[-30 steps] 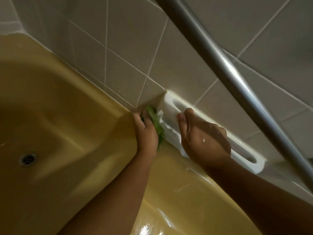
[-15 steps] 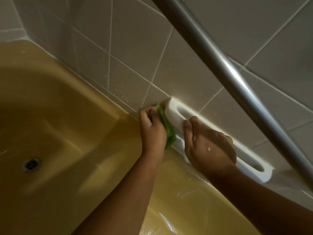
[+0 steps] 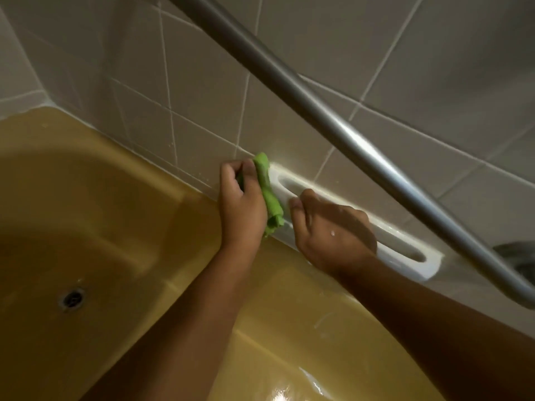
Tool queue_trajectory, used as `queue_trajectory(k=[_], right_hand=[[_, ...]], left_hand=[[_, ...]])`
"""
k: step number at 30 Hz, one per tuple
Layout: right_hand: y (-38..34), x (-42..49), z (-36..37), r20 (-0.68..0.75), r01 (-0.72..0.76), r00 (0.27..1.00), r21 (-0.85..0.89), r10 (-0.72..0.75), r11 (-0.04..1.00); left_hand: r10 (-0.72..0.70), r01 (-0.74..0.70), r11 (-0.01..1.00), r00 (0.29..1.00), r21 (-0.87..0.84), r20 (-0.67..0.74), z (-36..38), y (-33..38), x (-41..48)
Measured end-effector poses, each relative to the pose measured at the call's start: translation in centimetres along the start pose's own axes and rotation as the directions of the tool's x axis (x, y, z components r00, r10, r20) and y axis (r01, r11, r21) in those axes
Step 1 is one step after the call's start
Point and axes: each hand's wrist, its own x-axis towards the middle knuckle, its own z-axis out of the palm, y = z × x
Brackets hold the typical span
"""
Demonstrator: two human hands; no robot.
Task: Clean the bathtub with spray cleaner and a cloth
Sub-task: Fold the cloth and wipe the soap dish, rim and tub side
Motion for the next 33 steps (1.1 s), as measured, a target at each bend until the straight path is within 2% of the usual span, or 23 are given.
queue_trajectory(k=[2, 3, 5, 6, 8, 10, 11, 13, 15, 17, 19, 21, 23, 24, 27, 29, 30, 33], right_hand=[[0.7, -0.4, -0.2, 0.016, 0.058, 0.998, 0.075, -0.059, 0.996], [1.2, -0.8, -0.4, 0.034, 0.047, 0.998, 0.118, -0.052, 0.992], [2.5, -2.2, -0.4, 0.030, 0.000, 1.000, 0.165, -0.005, 0.986], [3.2, -3.1, -0.4, -0.013, -0.017, 1.000, 0.159, 0.019, 0.987], [4.7, -5.1, -0.3, -0.123, -0.049, 0.991, 0.102, 0.061, 0.994], [5.9, -6.7, -0.1, -0.165, -0.096, 0.981, 0.041, 0.101, 0.995], [6.5, -7.3, 0.1, -0.178, -0.108, 0.978, 0.026, 0.111, 0.994], [7.6, -8.3, 0.6, -0.219, -0.123, 0.967, 0.059, 0.133, 0.991], [8.9, -9.6, 1.0, -0.260, -0.107, 0.956, 0.131, 0.139, 0.986], [10.0, -10.9, 1.4, -0.276, -0.075, 0.953, 0.169, 0.120, 0.983], [10.5, -11.5, 1.6, -0.285, -0.043, 0.953, 0.204, 0.101, 0.978], [10.8, -12.0, 2.2, -0.293, -0.038, 0.951, 0.214, 0.101, 0.976], [11.0, -12.7, 3.0, -0.314, -0.060, 0.941, 0.218, 0.128, 0.974], [11.1, -13.1, 3.3, -0.325, -0.074, 0.935, 0.220, 0.145, 0.973], [11.1, -14.0, 4.0, -0.321, -0.088, 0.930, 0.283, 0.181, 0.955], [11.1, -14.7, 3.8, -0.295, -0.119, 0.928, 0.346, 0.229, 0.930], [11.2, -14.9, 3.6, -0.287, -0.132, 0.926, 0.367, 0.247, 0.921], [11.6, -15.0, 3.2, -0.282, -0.107, 0.930, 0.407, 0.236, 0.907]], left_hand=[[0.193, -0.214, 0.963, 0.972, 0.166, 0.134, 0.2, 1.6, -0.9], [0.297, -0.353, 0.895, 0.928, 0.272, 0.227, 0.4, 2.2, -1.3], [0.441, -0.583, 0.682, 0.810, 0.442, 0.387, 0.9, 2.5, -1.4], [0.464, -0.632, 0.587, 0.775, 0.506, 0.429, 1.2, 2.5, -1.2], [0.456, -0.651, 0.445, 0.756, 0.615, 0.470, 1.5, 2.4, -1.2], [0.457, -0.661, 0.273, 0.729, 0.699, 0.510, 2.4, 2.2, -2.5], [0.460, -0.698, 0.186, 0.683, 0.691, 0.567, 3.4, 2.2, -3.8], [0.442, -0.805, 0.080, 0.557, 0.588, 0.703, 5.7, 2.4, -6.9], [0.405, -0.878, 0.043, 0.451, 0.477, 0.795, 6.8, 3.1, -8.0], [0.369, -0.899, 0.041, 0.419, 0.436, 0.830, 5.8, 3.5, -6.7], [0.355, -0.864, 0.075, 0.490, 0.498, 0.796, 3.9, 3.5, -4.3], [0.412, -0.800, 0.111, 0.577, 0.590, 0.705, 2.5, 3.2, -2.9], [0.442, -0.738, 0.065, 0.625, 0.672, 0.644, 3.5, 2.7, -4.4], [0.437, -0.732, 0.027, 0.621, 0.681, 0.650, 4.8, 2.3, -6.0], [0.403, -0.803, -0.074, 0.518, 0.591, 0.755, 7.6, 1.8, -10.3], [0.357, -0.862, -0.053, 0.456, 0.505, 0.815, 7.5, 2.2, -10.2], [0.336, -0.872, -0.025, 0.454, 0.489, 0.825, 6.9, 2.5, -9.4], [0.329, -0.782, 0.052, 0.600, 0.621, 0.729, 5.0, 3.2, -6.8]])
